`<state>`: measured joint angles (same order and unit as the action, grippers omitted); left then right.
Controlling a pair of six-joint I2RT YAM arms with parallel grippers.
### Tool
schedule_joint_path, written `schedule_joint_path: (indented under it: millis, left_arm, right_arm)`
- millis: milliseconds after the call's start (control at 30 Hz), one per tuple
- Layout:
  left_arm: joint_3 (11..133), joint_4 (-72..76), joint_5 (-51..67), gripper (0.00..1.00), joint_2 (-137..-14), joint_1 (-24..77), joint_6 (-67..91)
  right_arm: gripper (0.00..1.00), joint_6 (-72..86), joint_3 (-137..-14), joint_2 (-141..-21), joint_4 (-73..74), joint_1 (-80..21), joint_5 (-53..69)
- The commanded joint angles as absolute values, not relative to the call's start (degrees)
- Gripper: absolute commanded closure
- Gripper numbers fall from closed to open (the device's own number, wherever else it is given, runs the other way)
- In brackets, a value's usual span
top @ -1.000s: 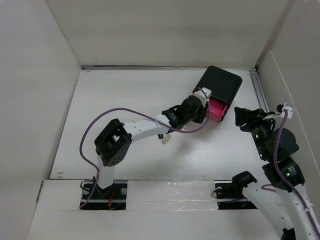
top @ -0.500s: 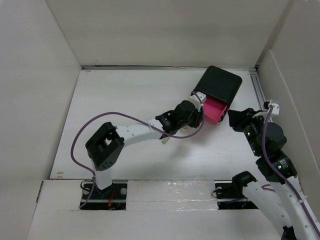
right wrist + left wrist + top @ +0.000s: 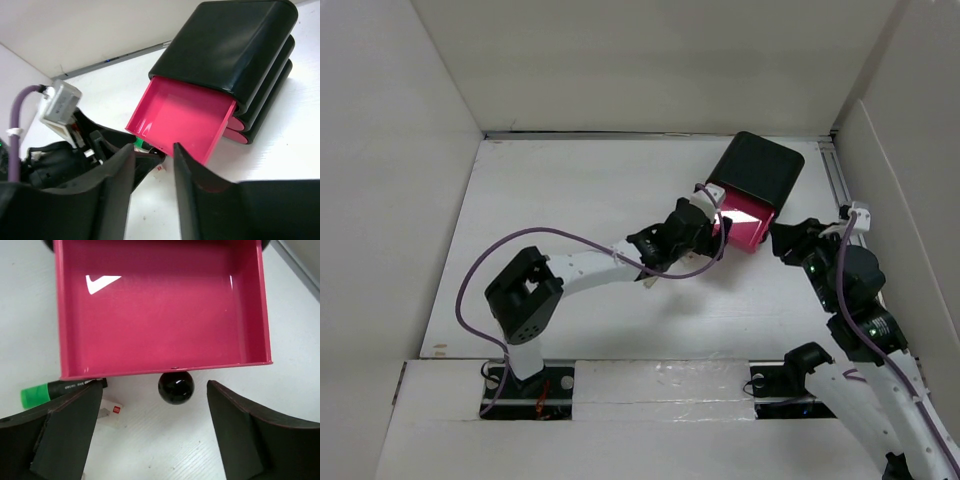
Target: Organize the desk
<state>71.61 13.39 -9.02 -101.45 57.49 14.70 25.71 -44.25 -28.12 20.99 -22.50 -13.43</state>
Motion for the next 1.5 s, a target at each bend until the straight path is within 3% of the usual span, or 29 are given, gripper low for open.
schedule_joint_path:
  millis: [0,33,100,267,300,333,367,400,433,467,633,733,1067,1233,1467]
  left_arm:
    - [69.61,16.52,-14.66,0.16,-95.89,57.83,16.08]
    - [69.09,16.35,-17.46,0.01,-95.19,57.83,16.78]
    - [66.63,17.40,-19.85,0.01,-92.82,57.83,17.14]
    - [61.71,17.06,-26.97,0.01,-87.82,57.83,19.24]
    - [60.66,16.79,-27.77,0.10,-87.02,57.83,19.94]
    - [59.69,16.35,-29.60,0.52,-86.32,57.22,21.08]
    - [57.76,14.43,-30.14,0.71,-85.35,56.61,22.83]
    - [56.79,13.02,-30.41,0.86,-85.08,55.82,27.03]
    - [55.04,11.79,-30.32,0.91,-85.08,54.33,28.98]
    - [54.15,9.69,-30.50,0.91,-85.43,53.79,30.74]
    - [54.40,-1.38,-39.43,0.55,-89.99,53.79,44.26]
    - [55.81,-4.75,-40.08,0.45,-92.90,53.79,46.14]
    - [54.40,1.06,-32.61,0.51,-97.03,50.27,45.44]
    - [55.90,1.58,-31.91,0.61,-100.45,49.14,45.18]
    - [56.07,2.72,-29.00,0.62,-102.65,46.93,45.00]
  right_arm:
    - [0.61,26.28,-43.25,-27.77,16.18,-22.68,-11.35]
    - [0.72,26.28,-42.89,-27.86,15.48,-22.68,-10.82]
    - [0.84,26.45,-41.41,-28.12,13.28,-22.68,-9.24]
    - [0.90,26.98,-39.38,-29.53,9.33,-22.68,-7.21]
    - [0.90,26.81,-39.20,-30.05,9.06,-22.68,-6.68]
    - [0.90,26.72,-38.68,-30.23,8.79,-22.68,-6.59]
    - [0.90,26.63,-38.32,-30.50,7.83,-22.68,-6.59]
    - [0.90,26.54,-37.89,-30.50,7.47,-22.68,-6.33]
    - [0.90,26.63,-36.84,-30.67,6.77,-22.68,-5.98]
    - [0.90,26.72,-36.22,-30.85,5.11,-22.68,-5.54]
    - [0.89,27.51,-33.31,-31.81,1.15,-22.68,-2.20]
    - [0.84,28.04,-32.08,-32.34,-1.12,-22.68,-0.71]
    - [0.79,27.77,-31.38,-32.96,-1.93,-23.20,0.88]
    - [0.78,27.60,-31.46,-33.49,-1.85,-23.20,1.32]
    - [0.78,27.33,-31.64,-33.31,-1.41,-23.20,0.97]
